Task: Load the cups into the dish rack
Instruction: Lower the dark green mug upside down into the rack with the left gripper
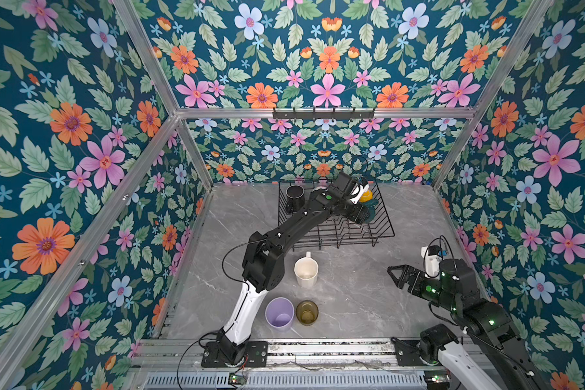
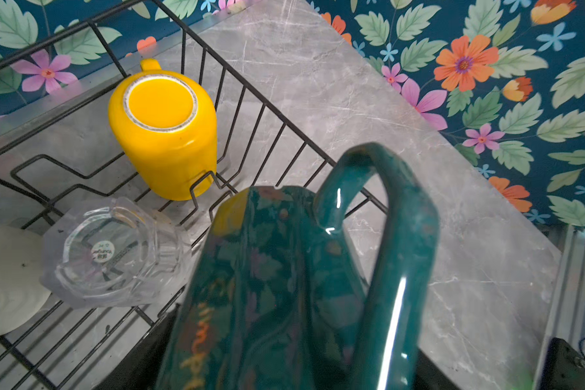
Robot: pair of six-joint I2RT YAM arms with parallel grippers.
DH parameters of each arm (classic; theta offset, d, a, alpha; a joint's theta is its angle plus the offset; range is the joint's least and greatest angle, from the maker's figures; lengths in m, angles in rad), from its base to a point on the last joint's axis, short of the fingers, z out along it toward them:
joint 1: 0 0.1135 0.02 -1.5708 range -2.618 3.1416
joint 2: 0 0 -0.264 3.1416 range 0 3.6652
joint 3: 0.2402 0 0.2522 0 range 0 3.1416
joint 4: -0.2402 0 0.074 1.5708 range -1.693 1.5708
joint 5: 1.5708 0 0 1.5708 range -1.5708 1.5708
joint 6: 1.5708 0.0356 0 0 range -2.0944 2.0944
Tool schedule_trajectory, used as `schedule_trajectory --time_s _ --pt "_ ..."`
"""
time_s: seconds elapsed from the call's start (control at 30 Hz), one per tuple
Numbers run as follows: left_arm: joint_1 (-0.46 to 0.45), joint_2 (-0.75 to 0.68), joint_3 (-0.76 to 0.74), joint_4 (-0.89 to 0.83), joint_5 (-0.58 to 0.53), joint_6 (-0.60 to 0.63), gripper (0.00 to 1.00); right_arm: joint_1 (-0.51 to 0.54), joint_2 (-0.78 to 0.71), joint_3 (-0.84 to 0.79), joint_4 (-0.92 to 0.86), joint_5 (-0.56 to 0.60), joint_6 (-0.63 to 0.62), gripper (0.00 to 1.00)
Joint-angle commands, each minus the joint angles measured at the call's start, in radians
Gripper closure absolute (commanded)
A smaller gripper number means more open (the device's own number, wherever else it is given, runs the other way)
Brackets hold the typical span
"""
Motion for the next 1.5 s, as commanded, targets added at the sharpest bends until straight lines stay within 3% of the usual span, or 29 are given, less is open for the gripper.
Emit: schedule_trajectory --time_s 0.0,0.6,0.97,1.47 --pt "-0.011 0.019 0.029 0.035 -0.048 0.024 1.00 0.001 -0.016 -0.011 -0.009 -0.012 0.020 0.01" --pt "-0.063 0.144 0.114 0.035 -0.187 0.083 1.00 0.000 -0.036 -0.052 -0.045 0.011 0.072 0.04" --pt "-0.072 0.130 0.124 0.019 -0.229 0.106 1.00 0.000 -0.035 -0.054 -0.037 0.009 0.077 0.05" --pt "-0.074 0.049 0.104 -0.034 -0.138 0.137 1.00 0.001 -0.021 -0.052 -0.024 0.004 0.077 0.05"
